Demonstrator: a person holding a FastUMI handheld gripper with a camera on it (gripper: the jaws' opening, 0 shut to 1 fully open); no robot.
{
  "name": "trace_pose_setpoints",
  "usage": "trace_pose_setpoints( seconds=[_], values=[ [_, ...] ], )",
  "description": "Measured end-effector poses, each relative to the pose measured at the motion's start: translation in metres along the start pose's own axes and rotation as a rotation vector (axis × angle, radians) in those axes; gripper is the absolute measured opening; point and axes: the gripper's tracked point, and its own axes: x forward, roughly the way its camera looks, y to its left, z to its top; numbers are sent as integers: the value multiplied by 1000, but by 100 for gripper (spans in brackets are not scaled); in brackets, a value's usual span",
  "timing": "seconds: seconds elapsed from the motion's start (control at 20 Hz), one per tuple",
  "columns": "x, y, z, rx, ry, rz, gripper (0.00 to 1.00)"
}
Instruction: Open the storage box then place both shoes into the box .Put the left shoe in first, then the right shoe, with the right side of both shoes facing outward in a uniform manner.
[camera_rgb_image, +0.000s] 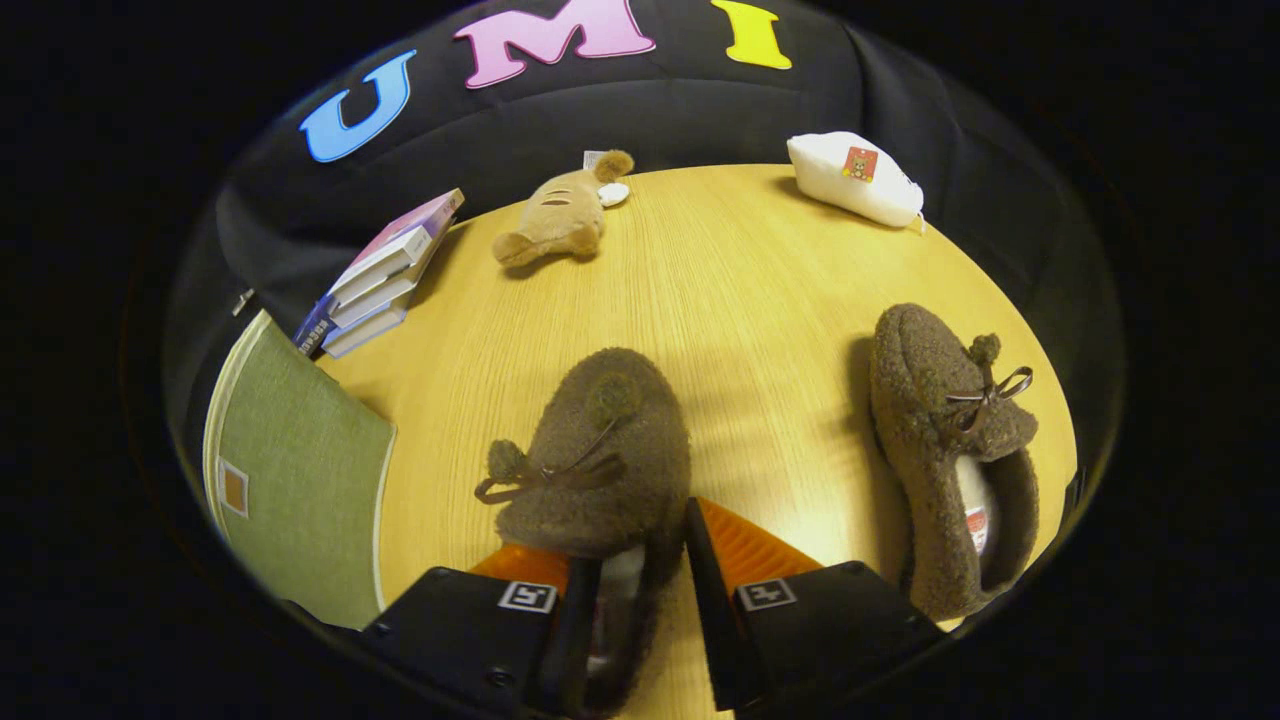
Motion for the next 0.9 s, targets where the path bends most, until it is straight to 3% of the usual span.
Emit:
trace_pose_setpoints(
  seconds=[0.3, 0.4, 0.65, 0.9],
  values=[
    [1, -10, 4, 25, 21, -1, 14],
    [1, -9, 5, 24, 16, -3, 7],
    [-20, 0, 12, 76, 21, 30, 5],
    [-71, 16, 41, 125, -10, 76, 5]
  ],
)
